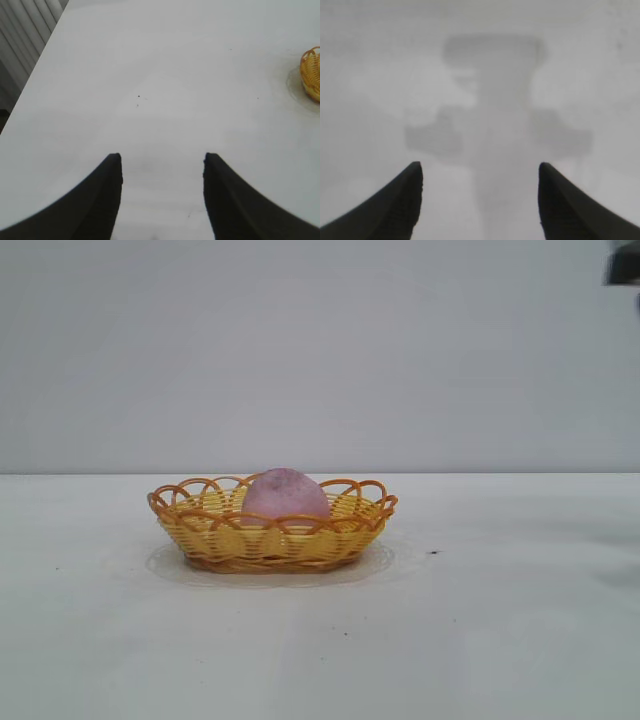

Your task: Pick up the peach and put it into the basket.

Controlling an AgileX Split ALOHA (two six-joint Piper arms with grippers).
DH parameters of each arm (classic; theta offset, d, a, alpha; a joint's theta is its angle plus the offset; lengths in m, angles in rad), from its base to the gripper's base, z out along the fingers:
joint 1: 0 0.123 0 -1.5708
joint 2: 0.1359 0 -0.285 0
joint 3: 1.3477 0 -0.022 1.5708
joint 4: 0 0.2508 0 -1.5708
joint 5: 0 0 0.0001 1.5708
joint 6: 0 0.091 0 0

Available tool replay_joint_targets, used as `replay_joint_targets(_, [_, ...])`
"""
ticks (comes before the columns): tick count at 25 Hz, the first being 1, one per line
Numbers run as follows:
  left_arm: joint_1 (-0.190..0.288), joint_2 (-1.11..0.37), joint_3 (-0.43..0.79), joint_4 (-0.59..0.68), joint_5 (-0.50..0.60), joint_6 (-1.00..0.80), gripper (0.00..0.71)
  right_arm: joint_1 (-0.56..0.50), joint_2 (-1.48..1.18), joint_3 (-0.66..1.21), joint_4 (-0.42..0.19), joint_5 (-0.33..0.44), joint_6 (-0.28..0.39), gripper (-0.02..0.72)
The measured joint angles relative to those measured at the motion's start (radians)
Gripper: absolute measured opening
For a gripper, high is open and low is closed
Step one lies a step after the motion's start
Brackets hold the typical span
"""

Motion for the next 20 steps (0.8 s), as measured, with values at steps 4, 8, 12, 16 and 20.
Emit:
replay_joint_targets(4, [0.0, 0.0, 0.0, 0.0, 0.0, 0.0, 0.321, 0.0, -0.403, 0.172, -0.064, 0.002, 0.023, 0.424])
replay_joint_targets(8, [0.0, 0.0, 0.0, 0.0, 0.0, 0.0, 0.321, 0.002, -0.689, 0.189, -0.121, 0.163, 0.067, 0.424])
replay_joint_targets(12, [0.0, 0.0, 0.0, 0.0, 0.0, 0.0, 0.321, 0.002, -0.94, 0.216, -0.123, 0.29, 0.075, 0.424])
replay_joint_targets(16, [0.0, 0.0, 0.0, 0.0, 0.0, 0.0, 0.321, 0.002, -1.151, 0.255, -0.119, 0.405, 0.061, 0.424])
replay_joint_targets(20, [0.0, 0.0, 0.0, 0.0, 0.0, 0.0, 0.321, 0.002, -1.258, 0.265, -0.108, 0.438, 0.052, 0.424])
